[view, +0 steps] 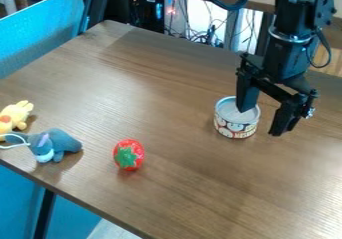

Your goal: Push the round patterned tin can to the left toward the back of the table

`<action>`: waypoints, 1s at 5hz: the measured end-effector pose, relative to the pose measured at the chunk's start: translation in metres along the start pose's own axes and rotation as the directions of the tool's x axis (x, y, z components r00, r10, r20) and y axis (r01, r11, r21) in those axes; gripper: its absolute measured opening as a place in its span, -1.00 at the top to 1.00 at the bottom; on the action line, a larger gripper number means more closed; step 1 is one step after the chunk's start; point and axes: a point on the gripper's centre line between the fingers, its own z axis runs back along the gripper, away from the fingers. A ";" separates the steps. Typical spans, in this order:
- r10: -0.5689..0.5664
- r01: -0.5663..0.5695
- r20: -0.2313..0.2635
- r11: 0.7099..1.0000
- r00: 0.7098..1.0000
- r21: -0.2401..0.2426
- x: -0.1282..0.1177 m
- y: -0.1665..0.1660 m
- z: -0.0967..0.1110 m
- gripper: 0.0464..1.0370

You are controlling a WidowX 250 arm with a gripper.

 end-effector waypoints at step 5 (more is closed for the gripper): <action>0.133 -0.133 -0.005 0.988 0.991 -0.081 0.064 -0.011 -0.048 -0.93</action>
